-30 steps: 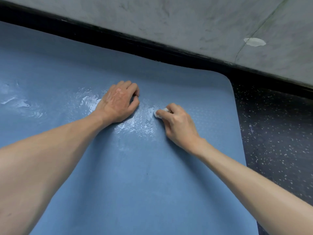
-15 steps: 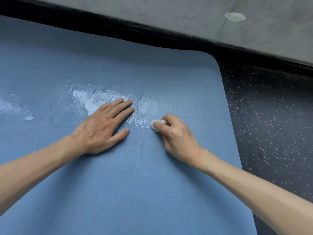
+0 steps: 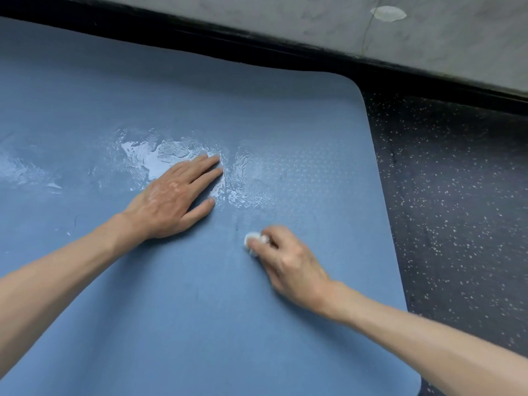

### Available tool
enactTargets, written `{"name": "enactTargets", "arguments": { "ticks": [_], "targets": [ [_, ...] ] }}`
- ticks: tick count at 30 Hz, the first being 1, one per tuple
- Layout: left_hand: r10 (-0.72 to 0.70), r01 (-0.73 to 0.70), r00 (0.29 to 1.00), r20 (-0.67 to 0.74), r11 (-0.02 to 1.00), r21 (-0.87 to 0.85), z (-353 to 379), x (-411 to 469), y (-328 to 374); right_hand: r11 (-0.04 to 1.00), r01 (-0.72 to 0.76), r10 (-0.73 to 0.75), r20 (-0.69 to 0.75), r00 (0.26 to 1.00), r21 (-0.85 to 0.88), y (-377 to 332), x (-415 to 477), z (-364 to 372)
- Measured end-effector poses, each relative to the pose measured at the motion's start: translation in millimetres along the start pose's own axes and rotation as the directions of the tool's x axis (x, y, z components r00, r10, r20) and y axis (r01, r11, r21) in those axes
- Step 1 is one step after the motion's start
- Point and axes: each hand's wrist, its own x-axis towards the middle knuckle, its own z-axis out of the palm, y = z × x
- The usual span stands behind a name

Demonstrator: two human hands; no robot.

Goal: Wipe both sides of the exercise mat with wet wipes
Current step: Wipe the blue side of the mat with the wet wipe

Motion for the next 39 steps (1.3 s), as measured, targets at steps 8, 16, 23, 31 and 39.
{"name": "enactTargets", "arguments": {
  "ticks": [8, 16, 23, 31, 39],
  "targets": [
    [0.155, -0.151, 0.987, 0.037, 0.985, -0.080, 23.6, -55.0, 51.2, 0.999, -0.027, 0.027, 0.002, 1.000, -0.024, 14.1, 4.8, -14.2],
    [0.159, -0.154, 0.983, 0.090, 0.986, -0.057, 26.4, -80.4, 66.7, 0.986, 0.160, -0.169, 0.278, 0.945, 0.056, -25.0, -60.4, -9.3],
    [0.171, -0.163, 0.977, 0.125, 0.984, -0.075, 29.3, -111.2, 83.5, 0.998, 0.059, -0.061, 0.222, 0.973, 0.018, -30.1, -66.3, -4.1],
    [0.298, -0.291, 0.944, 0.141, 0.954, -0.070, 34.2, -127.7, 97.5, 0.998, 0.019, -0.031, 0.243, 0.970, 0.052, -24.6, -58.0, -15.0],
    [0.385, -0.379, 0.910, 0.156, 0.923, -0.066, 38.0, -136.4, 112.3, 0.916, 0.334, -0.401, 0.493, 0.772, 0.223, -58.9, -121.8, -28.6]
  ]
}}
